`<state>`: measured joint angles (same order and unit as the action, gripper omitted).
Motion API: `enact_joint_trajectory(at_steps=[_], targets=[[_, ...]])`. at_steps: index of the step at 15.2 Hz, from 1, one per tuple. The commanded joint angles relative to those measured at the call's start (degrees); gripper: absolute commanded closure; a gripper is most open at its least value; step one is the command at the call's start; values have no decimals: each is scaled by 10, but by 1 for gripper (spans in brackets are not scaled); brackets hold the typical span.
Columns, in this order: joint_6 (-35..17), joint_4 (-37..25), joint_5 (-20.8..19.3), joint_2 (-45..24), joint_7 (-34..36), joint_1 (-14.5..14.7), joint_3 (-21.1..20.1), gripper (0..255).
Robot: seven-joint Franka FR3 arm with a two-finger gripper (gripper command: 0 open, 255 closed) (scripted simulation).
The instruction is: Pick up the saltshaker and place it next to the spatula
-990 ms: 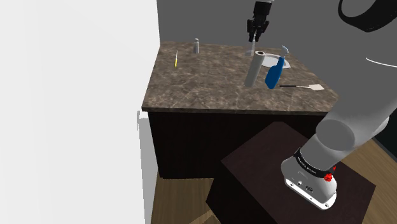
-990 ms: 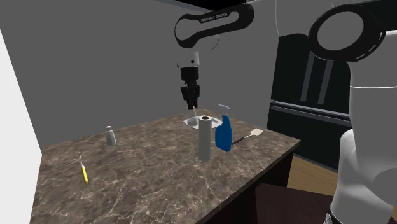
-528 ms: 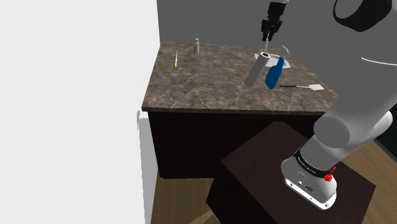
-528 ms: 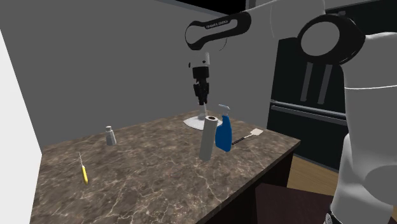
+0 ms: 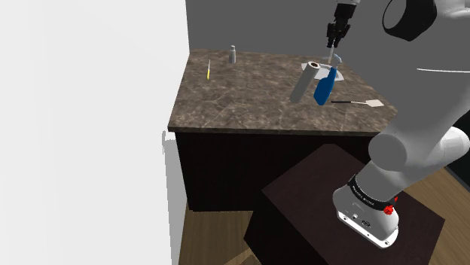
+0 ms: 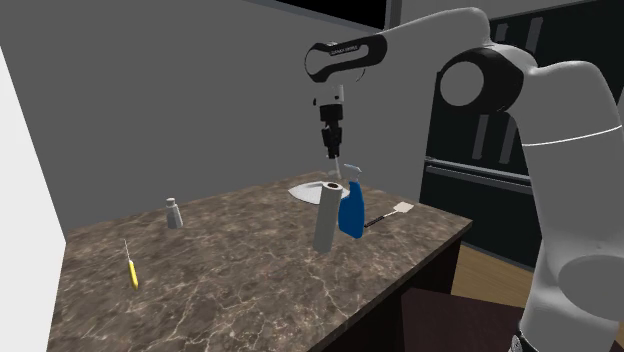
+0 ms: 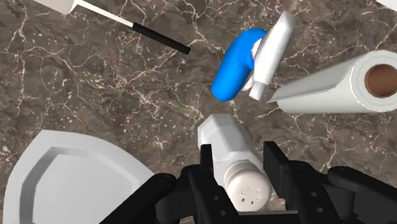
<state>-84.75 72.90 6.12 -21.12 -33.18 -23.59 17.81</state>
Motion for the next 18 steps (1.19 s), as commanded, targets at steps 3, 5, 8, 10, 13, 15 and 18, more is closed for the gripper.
enact_joint_trajectory(at_steps=[3,5,8,10,13,15,18], targets=[[-17,9,2,-9,-15,-10,4,255],[-34,28,1,-6,-15,-8,3,255],[-58,55,0,-3,-15,-6,3,255],[-74,72,0,-2,-16,-4,3,255],[-97,95,0,-2,-16,-3,2,255],[-112,110,1,-3,-17,-2,2,255],[-134,130,2,-5,-18,-1,1,255]])
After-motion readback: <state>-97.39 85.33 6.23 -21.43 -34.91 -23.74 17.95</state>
